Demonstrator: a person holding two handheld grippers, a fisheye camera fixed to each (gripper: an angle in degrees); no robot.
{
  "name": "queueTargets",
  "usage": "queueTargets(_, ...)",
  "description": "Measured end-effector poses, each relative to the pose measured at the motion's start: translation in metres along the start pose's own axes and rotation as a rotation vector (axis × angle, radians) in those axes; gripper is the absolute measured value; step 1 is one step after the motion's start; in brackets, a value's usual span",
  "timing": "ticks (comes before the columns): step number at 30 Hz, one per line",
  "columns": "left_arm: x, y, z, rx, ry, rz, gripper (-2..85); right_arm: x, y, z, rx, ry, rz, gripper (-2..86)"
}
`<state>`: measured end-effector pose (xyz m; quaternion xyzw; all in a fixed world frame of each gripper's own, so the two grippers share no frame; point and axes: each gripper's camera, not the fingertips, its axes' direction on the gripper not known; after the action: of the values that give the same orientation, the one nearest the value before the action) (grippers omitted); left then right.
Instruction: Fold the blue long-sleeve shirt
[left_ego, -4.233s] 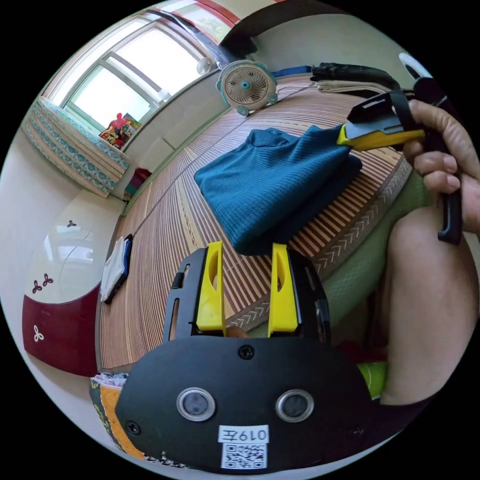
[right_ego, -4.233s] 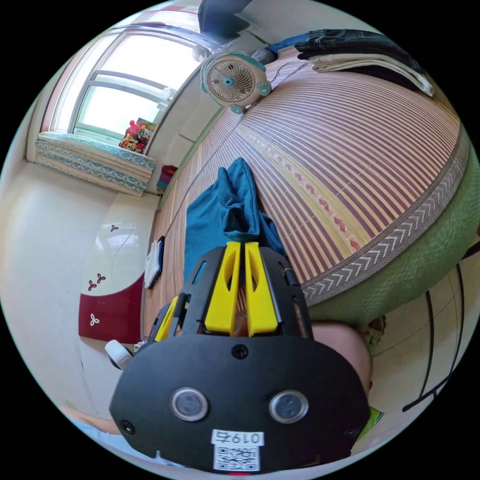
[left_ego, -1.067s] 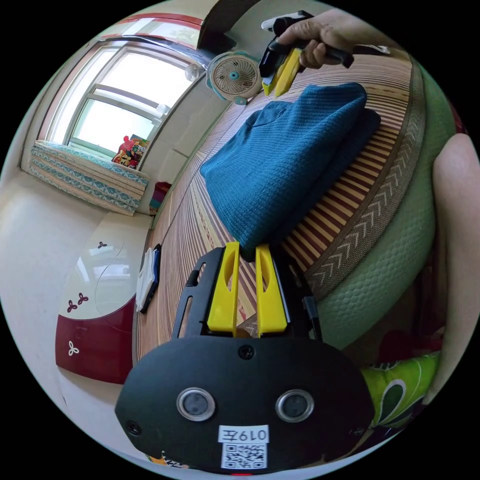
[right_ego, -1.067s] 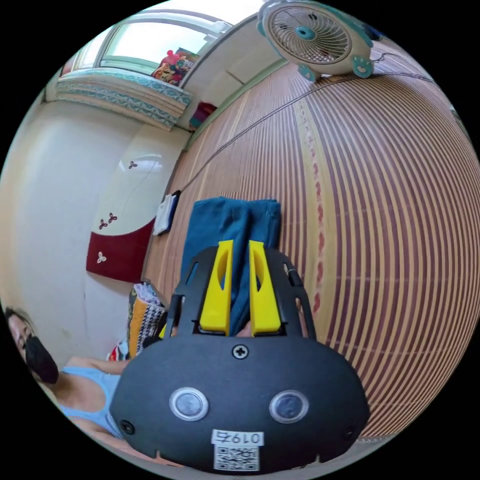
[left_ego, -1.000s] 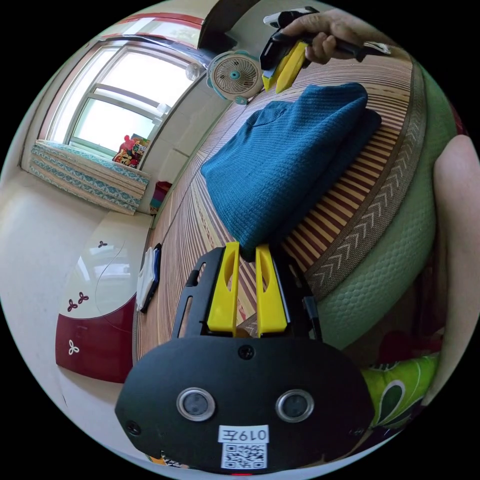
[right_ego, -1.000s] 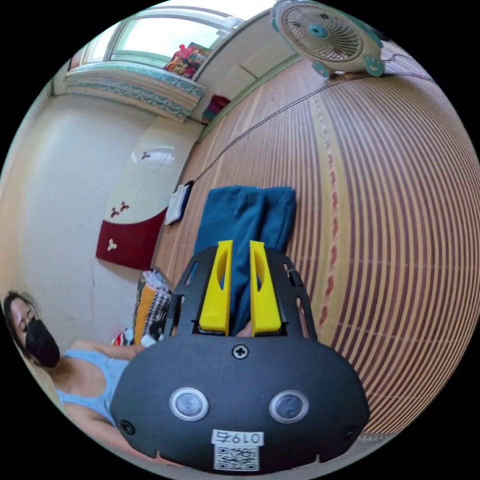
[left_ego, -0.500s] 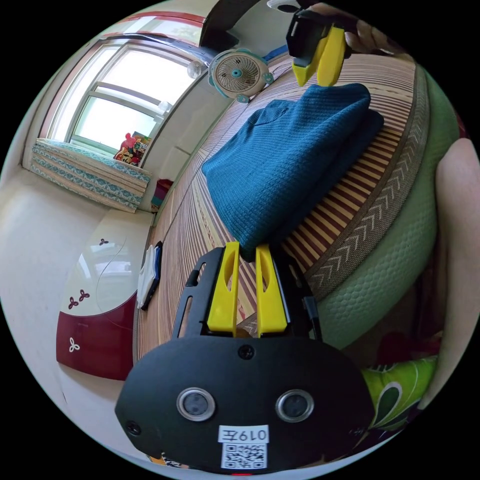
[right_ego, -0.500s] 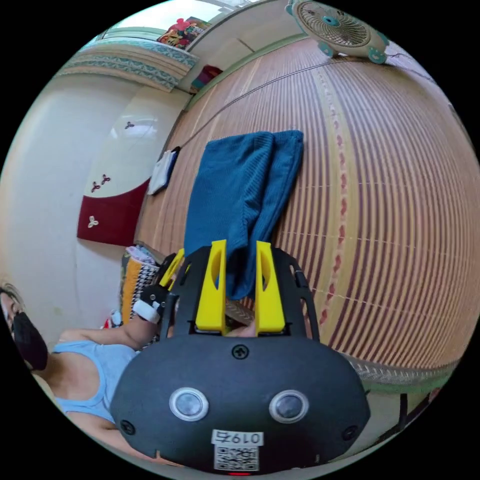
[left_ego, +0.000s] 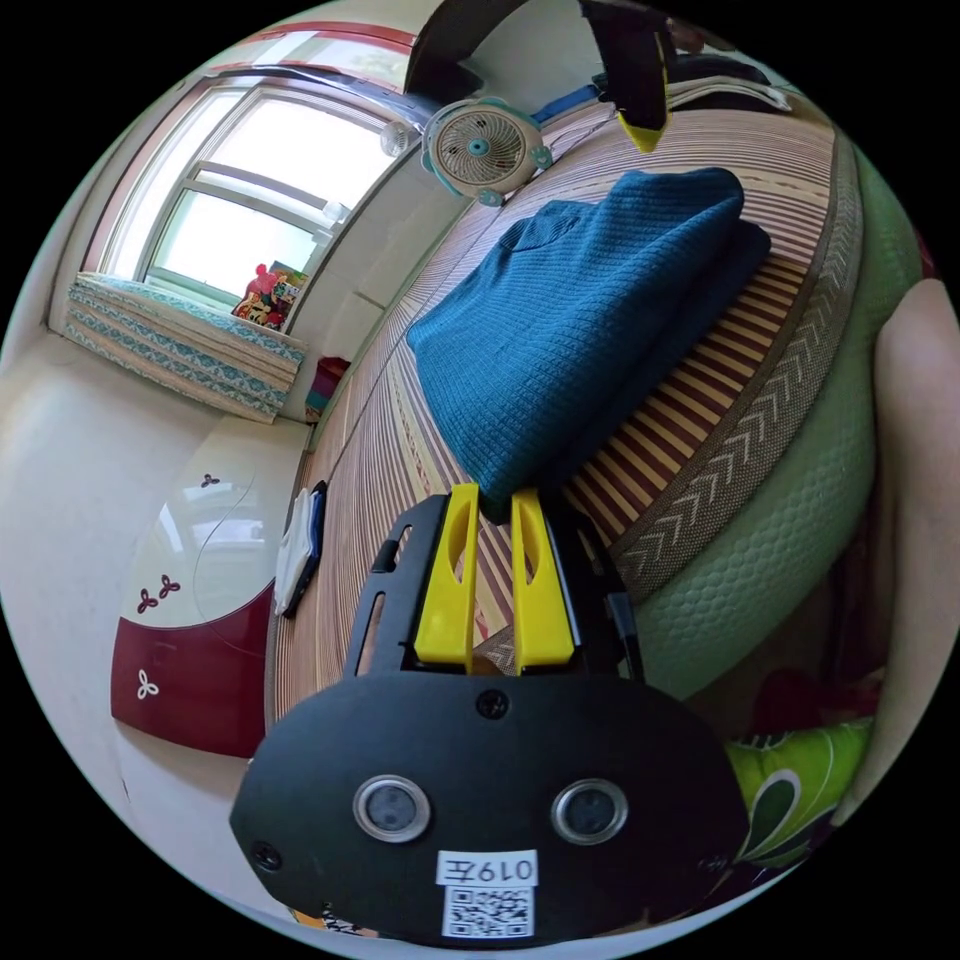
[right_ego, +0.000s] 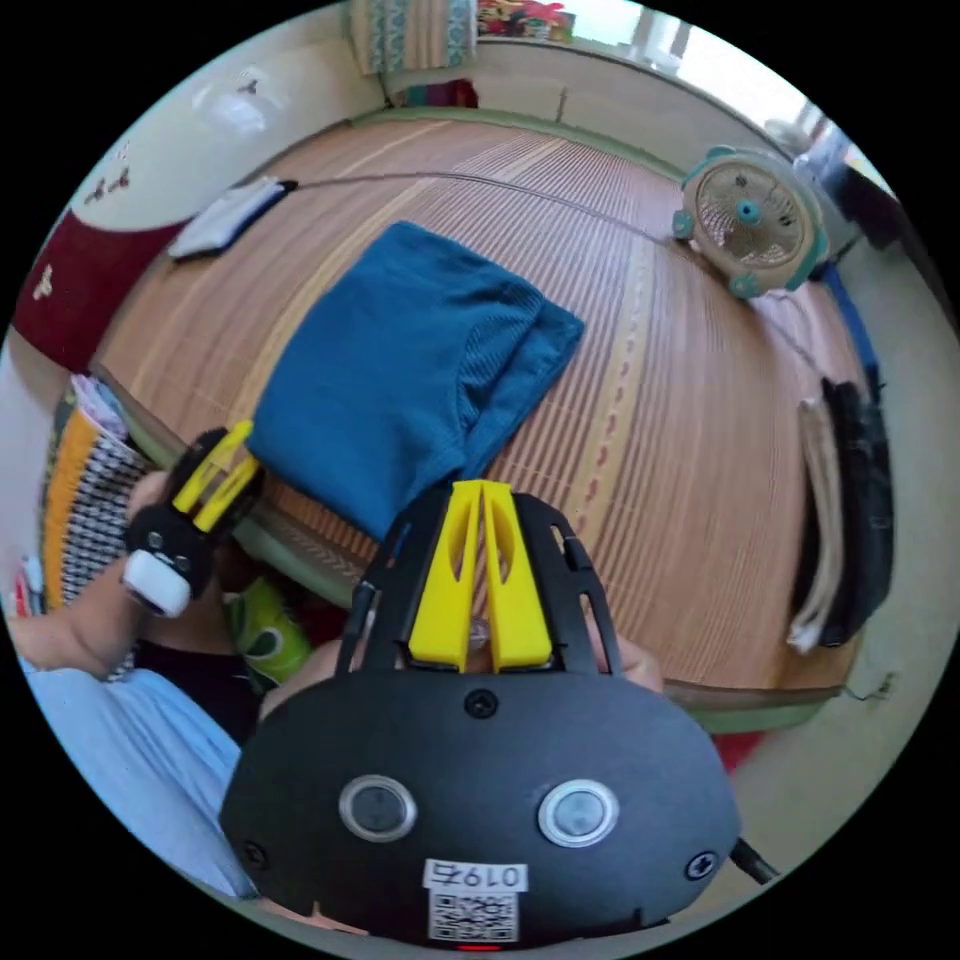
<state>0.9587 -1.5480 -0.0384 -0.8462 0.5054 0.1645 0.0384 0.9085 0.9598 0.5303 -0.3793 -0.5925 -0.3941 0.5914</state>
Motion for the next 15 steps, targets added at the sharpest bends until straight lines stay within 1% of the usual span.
queueTargets(1, 0.0, 0.0, 0.0, 0.0, 0.001, 0.0, 1.1, 0.007, 0.0, 0.0, 0.004, -0.061, 0.019, 2.6)
queueTargets(2, 0.0, 0.0, 0.0, 0.0, 0.003, 0.001, 1.1, 0.02, 0.002, 0.0, 0.021, -0.194, 0.046, 6.0)
queueTargets(3, -0.001, 0.0, 0.0, 0.001, 0.004, 0.0, 1.1, 0.035, 0.004, 0.001, 0.038, -0.325, 0.077, 7.2)
queueTargets(5, 0.0, 0.0, 0.0, 0.003, 0.003, 0.0, 1.2, 0.056, 0.009, 0.002, 0.079, -0.431, 0.143, 8.4)
queueTargets(7, 0.001, 0.0, 0.0, 0.004, 0.0, -0.001, 1.2, 0.071, 0.014, 0.004, 0.096, -0.436, 0.195, 8.8)
queueTargets(9, 0.001, -0.001, -0.001, 0.001, -0.002, -0.004, 1.2, 0.094, 0.021, 0.013, 0.125, -0.552, 0.287, 8.8)
queueTargets(15, 0.001, -0.001, -0.001, 0.001, 0.003, -0.006, 1.0, 0.143, 0.044, 0.025, 0.161, -0.671, 0.447, 8.2)
